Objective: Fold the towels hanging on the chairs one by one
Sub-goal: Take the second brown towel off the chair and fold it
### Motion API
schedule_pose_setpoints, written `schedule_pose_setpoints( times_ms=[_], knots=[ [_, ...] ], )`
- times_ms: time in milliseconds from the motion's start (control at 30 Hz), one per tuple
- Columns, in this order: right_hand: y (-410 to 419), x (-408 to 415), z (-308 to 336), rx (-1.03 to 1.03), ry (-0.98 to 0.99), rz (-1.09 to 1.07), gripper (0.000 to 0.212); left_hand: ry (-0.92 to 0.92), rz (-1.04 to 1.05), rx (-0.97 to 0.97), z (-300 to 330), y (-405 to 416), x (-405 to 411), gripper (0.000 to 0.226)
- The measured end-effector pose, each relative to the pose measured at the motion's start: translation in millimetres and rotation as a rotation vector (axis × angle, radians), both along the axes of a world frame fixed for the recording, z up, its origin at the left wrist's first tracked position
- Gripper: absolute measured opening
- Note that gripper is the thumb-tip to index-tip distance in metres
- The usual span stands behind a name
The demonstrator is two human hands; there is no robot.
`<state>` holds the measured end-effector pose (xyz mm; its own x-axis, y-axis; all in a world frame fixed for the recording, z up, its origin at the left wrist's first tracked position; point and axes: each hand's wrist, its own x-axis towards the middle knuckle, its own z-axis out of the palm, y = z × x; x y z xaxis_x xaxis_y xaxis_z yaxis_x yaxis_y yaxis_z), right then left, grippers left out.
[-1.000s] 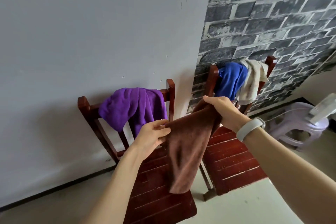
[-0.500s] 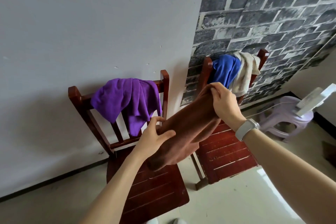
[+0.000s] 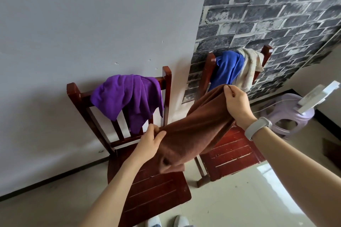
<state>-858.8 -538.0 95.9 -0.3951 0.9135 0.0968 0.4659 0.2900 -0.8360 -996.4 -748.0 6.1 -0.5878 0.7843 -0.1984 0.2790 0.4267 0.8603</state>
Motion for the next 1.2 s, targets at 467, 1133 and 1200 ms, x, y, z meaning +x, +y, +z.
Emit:
schedule_pose_setpoints(
  times_ms=[467,1133,1200],
  knots=[
    [-8.7,56.2,-65.0,-1.043,0.309,-0.009,0.013,-1.095,0.243,-0.12,-50.4,-27.6,34.5,0.032],
    [-29.0,93.8,-95.5,-0.209,-0.138,-0.113,0.029,-0.533,0.272,-0.181,-62.6,-25.8,37.0,0.015],
    [-26.9,94.0,-94.8,-0.289,-0.112,-0.115,0.028,-0.642,0.368,-0.055,-58.3,-27.1,34.6,0.009]
  ],
)
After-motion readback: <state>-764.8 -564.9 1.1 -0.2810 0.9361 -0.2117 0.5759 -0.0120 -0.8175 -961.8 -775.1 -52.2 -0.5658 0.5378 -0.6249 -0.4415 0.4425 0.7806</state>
